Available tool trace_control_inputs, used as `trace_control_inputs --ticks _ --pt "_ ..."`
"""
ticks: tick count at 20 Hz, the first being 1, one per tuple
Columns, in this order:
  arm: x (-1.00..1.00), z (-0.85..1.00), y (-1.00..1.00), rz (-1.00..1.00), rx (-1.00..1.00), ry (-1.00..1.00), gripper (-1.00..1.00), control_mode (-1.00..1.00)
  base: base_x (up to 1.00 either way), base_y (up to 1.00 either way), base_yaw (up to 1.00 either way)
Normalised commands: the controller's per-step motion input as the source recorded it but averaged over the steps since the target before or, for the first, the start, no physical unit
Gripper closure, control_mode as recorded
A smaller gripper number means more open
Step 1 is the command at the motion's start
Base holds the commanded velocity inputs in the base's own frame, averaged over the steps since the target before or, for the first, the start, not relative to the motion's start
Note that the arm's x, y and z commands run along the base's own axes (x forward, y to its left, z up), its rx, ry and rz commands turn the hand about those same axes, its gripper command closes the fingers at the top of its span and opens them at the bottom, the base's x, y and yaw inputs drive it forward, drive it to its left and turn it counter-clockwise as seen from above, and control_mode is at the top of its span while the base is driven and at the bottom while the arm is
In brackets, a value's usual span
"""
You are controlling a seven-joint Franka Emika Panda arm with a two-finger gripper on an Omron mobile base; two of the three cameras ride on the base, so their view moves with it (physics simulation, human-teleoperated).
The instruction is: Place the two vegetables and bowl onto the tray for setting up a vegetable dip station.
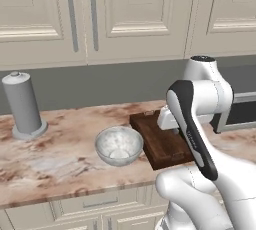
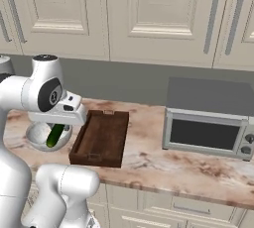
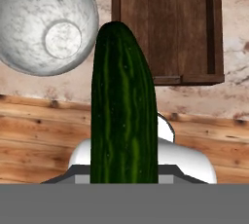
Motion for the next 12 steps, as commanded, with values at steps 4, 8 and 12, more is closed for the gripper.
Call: trace_control_inputs --ticks 4,8,12 --pt "0.0 0.0 0.0 0.0 0.0 0.0 1.0 1.0 0.07 -0.14 -0.07" --pt "0.0 0.0 0.0 0.0 0.0 0.0 1.0 1.0 0.0 -0.08 -0.17" --pt "0.0 0.0 0.0 0.0 0.0 0.0 1.0 1.0 0.0 -0.03 -0.2"
